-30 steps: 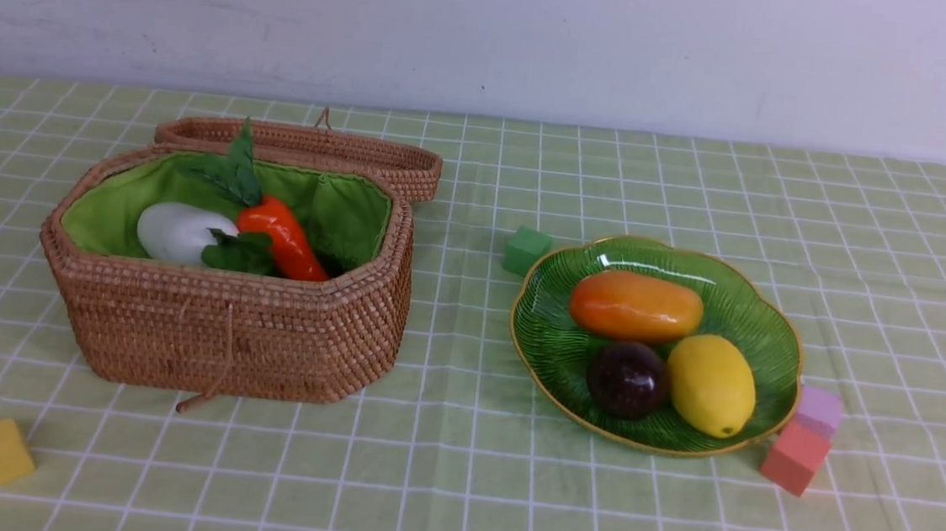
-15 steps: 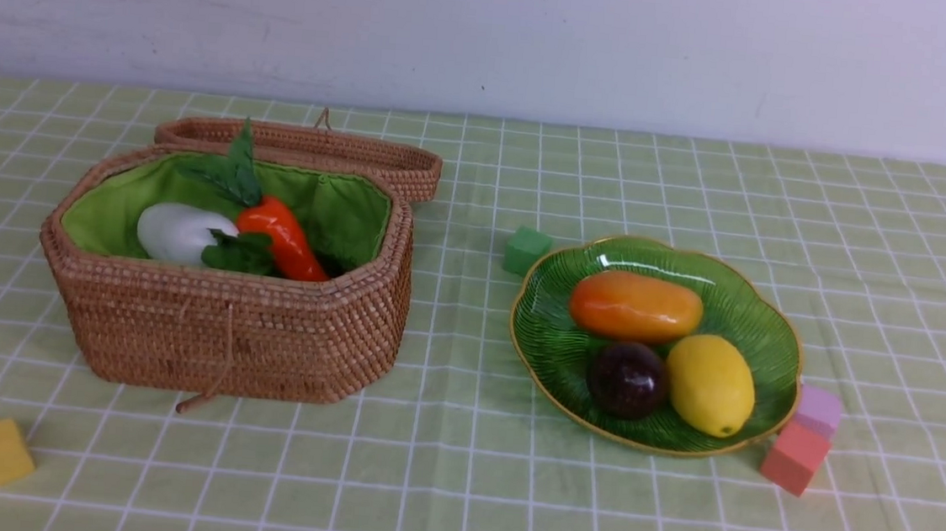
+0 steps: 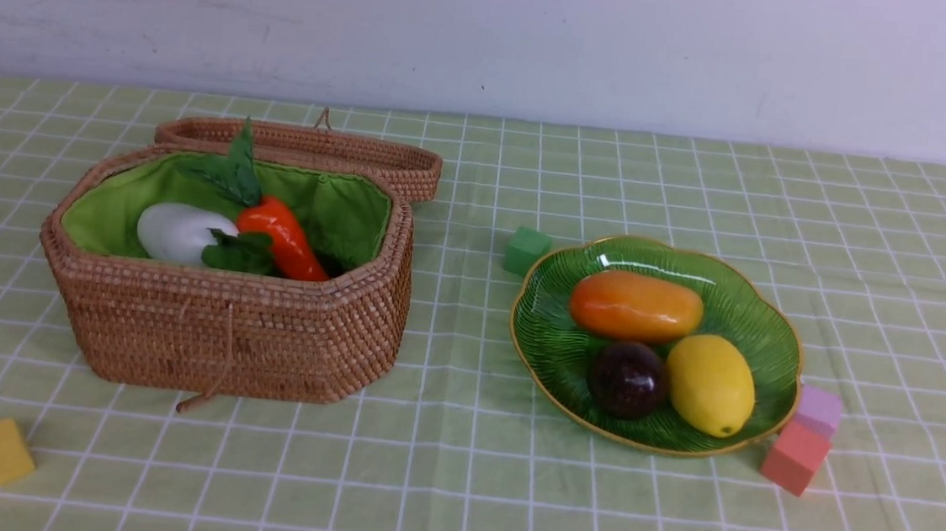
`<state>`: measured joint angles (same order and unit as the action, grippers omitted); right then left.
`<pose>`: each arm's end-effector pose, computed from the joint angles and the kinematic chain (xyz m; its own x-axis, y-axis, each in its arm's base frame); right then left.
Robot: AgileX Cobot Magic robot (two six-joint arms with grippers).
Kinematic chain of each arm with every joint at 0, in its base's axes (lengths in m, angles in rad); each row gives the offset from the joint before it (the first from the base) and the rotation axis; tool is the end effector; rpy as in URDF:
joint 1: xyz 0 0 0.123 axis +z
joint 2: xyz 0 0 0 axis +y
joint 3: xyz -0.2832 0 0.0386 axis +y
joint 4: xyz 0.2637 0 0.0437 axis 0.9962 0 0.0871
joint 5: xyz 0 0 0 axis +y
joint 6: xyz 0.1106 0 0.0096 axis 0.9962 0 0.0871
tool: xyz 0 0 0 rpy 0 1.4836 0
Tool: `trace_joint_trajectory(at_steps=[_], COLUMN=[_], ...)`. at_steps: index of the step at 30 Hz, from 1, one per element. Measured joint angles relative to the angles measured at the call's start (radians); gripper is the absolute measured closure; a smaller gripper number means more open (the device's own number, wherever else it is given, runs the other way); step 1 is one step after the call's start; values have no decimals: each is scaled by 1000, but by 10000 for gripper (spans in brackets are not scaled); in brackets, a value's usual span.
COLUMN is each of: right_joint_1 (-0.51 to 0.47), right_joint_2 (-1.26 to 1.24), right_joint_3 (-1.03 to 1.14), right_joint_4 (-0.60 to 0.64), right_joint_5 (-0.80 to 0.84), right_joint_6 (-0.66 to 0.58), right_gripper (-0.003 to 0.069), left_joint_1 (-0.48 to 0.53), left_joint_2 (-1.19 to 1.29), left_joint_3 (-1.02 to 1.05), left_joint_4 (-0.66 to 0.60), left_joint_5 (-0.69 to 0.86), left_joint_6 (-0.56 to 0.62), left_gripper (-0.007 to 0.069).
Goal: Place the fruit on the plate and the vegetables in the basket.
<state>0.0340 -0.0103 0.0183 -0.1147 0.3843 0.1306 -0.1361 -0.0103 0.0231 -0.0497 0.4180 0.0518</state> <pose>0.0864 -0.0018 0.1671 -0.2978 0.0141 -0.9545 0.0142 0.9998 0.0103 0.0841 -0.0138 0.1616 -0.3323 0.0519 -0.9417 0.1566 0.9877 -0.0008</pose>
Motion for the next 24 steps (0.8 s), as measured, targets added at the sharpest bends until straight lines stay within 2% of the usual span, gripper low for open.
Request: trace_joint_trajectory(at_steps=[24], right_joint_1=[0], right_joint_2=[0], right_joint_3=[0], right_joint_4=[0], right_joint_5=[0], right_joint_6=[0], right_gripper=[574], left_joint_1=[0], left_joint_2=[0], left_joint_3=[0], left_joint_4=[0], left_joint_5=[0], left_joint_6=[0], left_gripper=[386])
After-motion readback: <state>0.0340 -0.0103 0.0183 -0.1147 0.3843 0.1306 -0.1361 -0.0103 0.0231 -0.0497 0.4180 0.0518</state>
